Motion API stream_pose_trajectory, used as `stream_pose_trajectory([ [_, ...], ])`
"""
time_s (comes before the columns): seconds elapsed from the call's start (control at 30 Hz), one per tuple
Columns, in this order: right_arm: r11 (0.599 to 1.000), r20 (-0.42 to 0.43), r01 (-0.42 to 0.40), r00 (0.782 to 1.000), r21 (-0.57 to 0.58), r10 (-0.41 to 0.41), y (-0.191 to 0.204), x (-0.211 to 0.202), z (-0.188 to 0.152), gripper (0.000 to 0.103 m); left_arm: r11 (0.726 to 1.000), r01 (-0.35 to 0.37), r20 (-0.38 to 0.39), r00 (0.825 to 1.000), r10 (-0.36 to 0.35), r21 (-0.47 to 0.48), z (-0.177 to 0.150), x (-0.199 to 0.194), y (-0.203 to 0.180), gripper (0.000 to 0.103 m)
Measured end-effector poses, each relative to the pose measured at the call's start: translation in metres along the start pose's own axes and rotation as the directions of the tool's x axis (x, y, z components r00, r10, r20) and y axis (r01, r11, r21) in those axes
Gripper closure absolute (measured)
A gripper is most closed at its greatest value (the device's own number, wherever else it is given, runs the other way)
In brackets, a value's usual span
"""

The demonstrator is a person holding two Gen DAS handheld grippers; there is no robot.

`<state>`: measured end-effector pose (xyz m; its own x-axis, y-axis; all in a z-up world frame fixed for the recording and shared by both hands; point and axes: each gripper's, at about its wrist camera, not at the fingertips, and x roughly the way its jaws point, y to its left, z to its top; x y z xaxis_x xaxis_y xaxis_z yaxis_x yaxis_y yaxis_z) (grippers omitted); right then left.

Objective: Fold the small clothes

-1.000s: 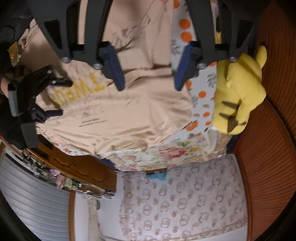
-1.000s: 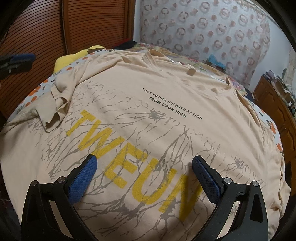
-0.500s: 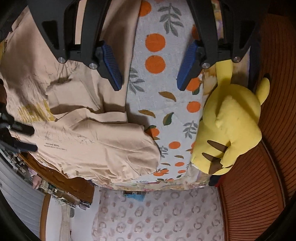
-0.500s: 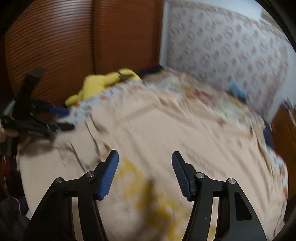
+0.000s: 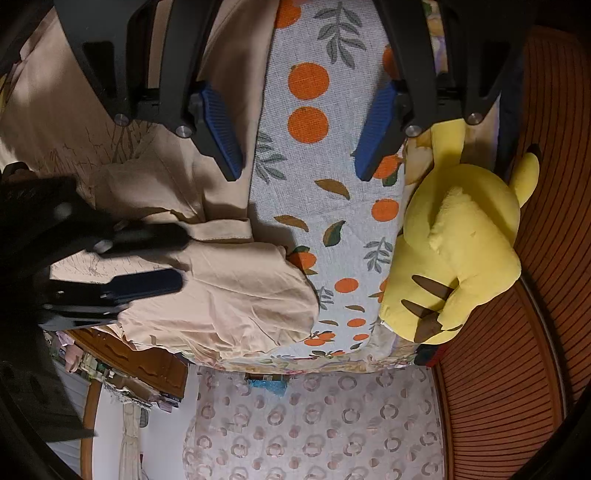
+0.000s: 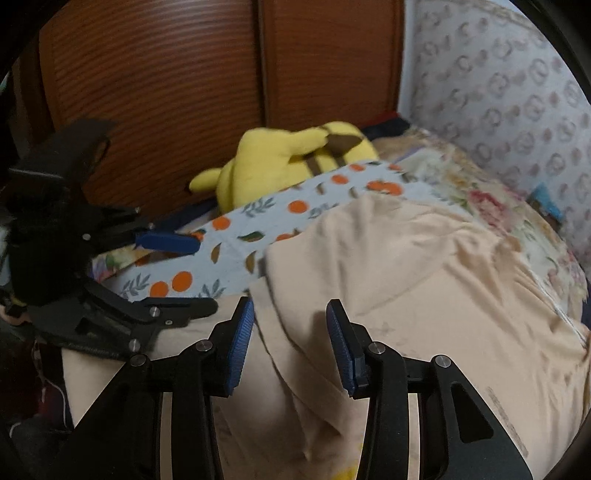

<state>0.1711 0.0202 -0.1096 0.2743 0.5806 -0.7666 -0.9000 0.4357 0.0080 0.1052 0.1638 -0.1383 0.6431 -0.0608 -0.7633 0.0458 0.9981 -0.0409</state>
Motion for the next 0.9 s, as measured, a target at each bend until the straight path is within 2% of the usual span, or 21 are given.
stream_pose_trajectory([
  [0.07,1.000,-0.027,-0.013,1.000,-0.014,0.012,0.005,0.011,0.002,0.062,1.000,0.002,0.000,1.000,-0.002,-0.001,0.000,0.000,0.000,0.039],
  [0.17,0.999,-0.075,0.012,0.997,-0.040,-0.015,0.009,0.028,0.004,0.063,1.000,0.000,0.000,1.000,0.000,0.000,0.000,0.001,0.000,0.038],
  [0.2,0.999,-0.069,0.016,0.997,-0.045,-0.019,0.009,0.027,0.004,0.067,1.000,0.000,0.000,1.000,0.000,0.000,0.000,0.000,0.000,0.038],
  [0.3,0.999,-0.055,0.022,0.998,-0.029,-0.024,0.003,0.023,0.005,0.094,1.000,0.001,0.001,1.000,-0.001,0.000,0.000,0.000,0.000,0.038],
  [0.37,1.000,-0.026,0.016,1.000,-0.011,-0.016,-0.003,0.019,0.007,0.098,1.000,0.000,0.000,1.000,0.000,-0.001,0.000,0.001,0.001,0.037],
  [0.5,0.995,0.050,0.072,0.996,0.067,-0.075,-0.023,0.000,0.010,0.100,1.000,0.001,0.000,1.000,-0.001,-0.003,0.000,0.000,0.001,0.036],
  [0.6,0.979,0.069,0.145,0.985,0.144,-0.156,-0.044,-0.013,0.010,0.100,1.000,0.002,0.000,1.000,-0.002,-0.002,0.000,0.000,0.002,0.036],
  [0.73,0.923,0.028,0.257,0.961,0.285,-0.276,-0.084,-0.028,-0.001,0.100,1.000,0.001,0.000,1.000,-0.001,-0.003,0.000,0.000,0.002,0.035],
  [0.83,0.894,-0.023,0.298,0.951,0.335,-0.308,-0.101,-0.029,-0.009,0.099,1.000,0.000,0.000,1.000,0.000,-0.003,0.000,0.000,0.002,0.034],
  [0.87,0.885,-0.035,0.314,0.946,0.343,-0.322,-0.103,-0.029,-0.012,0.097,1.000,0.000,0.000,1.000,0.000,-0.003,-0.001,0.000,0.002,0.034],
  [0.9,0.878,-0.046,0.327,0.942,0.348,-0.333,-0.106,-0.029,-0.013,0.089,1.000,0.001,0.000,1.000,-0.001,-0.003,0.000,0.000,0.002,0.034],
])
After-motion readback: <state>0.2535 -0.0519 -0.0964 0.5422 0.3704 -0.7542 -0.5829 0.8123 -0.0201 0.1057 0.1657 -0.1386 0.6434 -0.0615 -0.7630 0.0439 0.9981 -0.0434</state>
